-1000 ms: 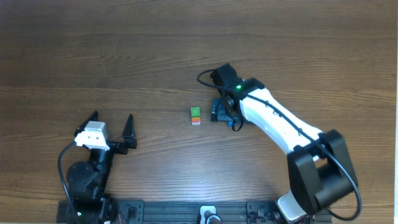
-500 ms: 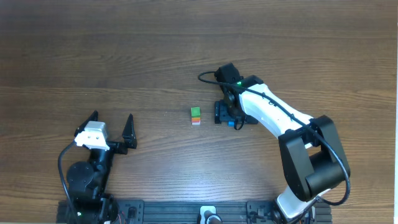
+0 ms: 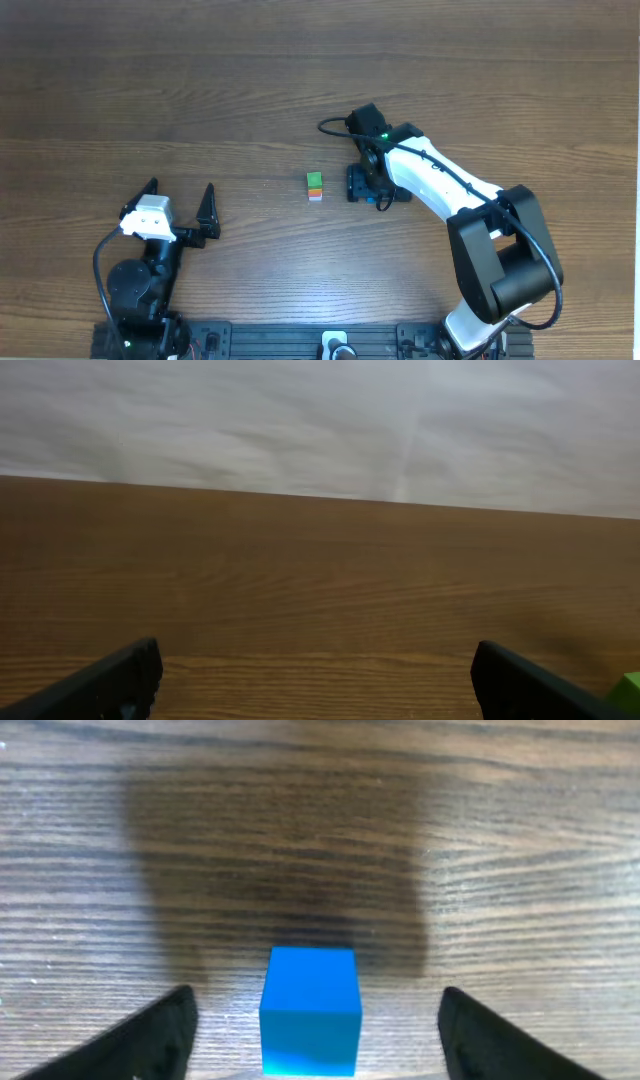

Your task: Stack Cubes

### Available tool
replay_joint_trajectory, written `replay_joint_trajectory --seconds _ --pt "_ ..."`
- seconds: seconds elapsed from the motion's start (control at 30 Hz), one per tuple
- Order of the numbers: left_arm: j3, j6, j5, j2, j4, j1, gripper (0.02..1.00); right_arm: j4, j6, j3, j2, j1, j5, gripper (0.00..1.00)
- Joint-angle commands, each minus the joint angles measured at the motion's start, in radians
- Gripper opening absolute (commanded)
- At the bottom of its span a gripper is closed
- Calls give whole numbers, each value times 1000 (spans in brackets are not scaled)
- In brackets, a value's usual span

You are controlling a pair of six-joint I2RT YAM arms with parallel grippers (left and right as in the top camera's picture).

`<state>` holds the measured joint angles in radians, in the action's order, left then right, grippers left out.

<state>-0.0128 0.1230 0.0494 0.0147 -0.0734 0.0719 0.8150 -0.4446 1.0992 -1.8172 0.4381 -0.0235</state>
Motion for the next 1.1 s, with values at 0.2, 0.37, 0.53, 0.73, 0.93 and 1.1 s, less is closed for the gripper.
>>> replay_joint_trajectory --seconds 0.2,0.37,0.53,0.73,0.93,1.1 --pt "7 -14 10 -8 2 5 998 -17 -2 -28 -10 0 9 599" --pt "7 -14 10 -8 2 5 998 -23 -2 -28 -10 2 20 485" --pt "7 -14 10 -8 2 5 1000 -23 -2 -28 -10 2 24 382" --pt "7 -14 10 -8 2 5 1000 -24 -2 -28 -10 2 27 272" --pt "7 -14 10 -8 2 5 998 -29 -3 -28 -10 2 27 176" --pt "7 -14 10 -8 2 5 1000 -10 -3 -13 14 2 27 84"
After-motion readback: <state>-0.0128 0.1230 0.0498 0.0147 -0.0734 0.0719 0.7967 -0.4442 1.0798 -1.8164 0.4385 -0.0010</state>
